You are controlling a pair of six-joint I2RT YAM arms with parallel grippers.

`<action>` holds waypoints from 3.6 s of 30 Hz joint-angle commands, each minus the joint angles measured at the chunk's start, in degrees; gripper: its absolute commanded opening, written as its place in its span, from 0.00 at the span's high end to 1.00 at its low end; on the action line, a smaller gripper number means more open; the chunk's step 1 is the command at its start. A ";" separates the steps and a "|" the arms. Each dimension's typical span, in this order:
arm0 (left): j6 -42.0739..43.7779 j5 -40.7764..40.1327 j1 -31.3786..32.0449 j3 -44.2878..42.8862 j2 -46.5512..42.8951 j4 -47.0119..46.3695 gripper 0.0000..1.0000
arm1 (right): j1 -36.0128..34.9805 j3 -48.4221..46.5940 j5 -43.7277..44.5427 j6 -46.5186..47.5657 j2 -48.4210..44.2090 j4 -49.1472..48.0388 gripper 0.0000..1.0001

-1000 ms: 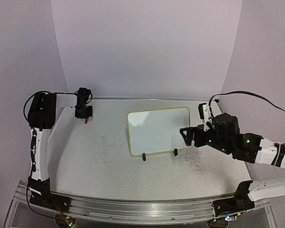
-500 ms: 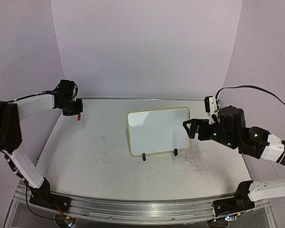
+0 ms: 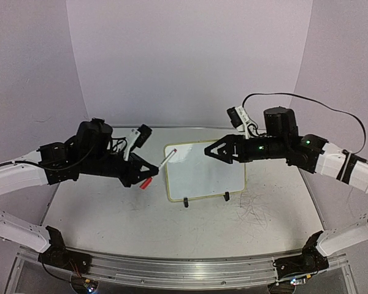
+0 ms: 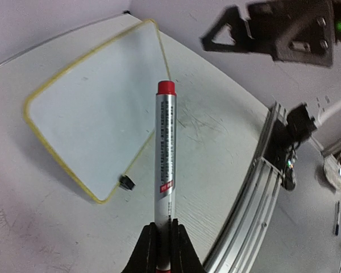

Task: Write a sentence on the whiteboard
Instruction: Pick up the whiteboard marker from the corner of the board, then pass from the left arm to the right, then open the whiteboard marker at the center of the board.

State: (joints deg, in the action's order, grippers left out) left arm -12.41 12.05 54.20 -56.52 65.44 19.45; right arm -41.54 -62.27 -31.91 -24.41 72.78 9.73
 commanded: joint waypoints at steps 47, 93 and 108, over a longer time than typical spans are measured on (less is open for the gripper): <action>14.30 0.77 10.55 -7.05 12.51 -2.02 1.00 | -5.65 5.67 -29.28 -7.13 14.48 -18.92 0.98; 12.00 3.00 10.44 -1.66 8.88 -2.31 1.00 | -4.91 11.02 -26.13 -6.64 5.80 -21.42 1.00; 5.84 -24.98 9.49 6.97 -4.11 2.59 1.00 | 1.11 17.18 -10.19 1.42 -8.71 -14.93 1.00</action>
State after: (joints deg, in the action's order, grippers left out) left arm -0.38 2.98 64.09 -51.52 64.12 21.03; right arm -40.42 -45.57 -52.12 -25.93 66.92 -7.25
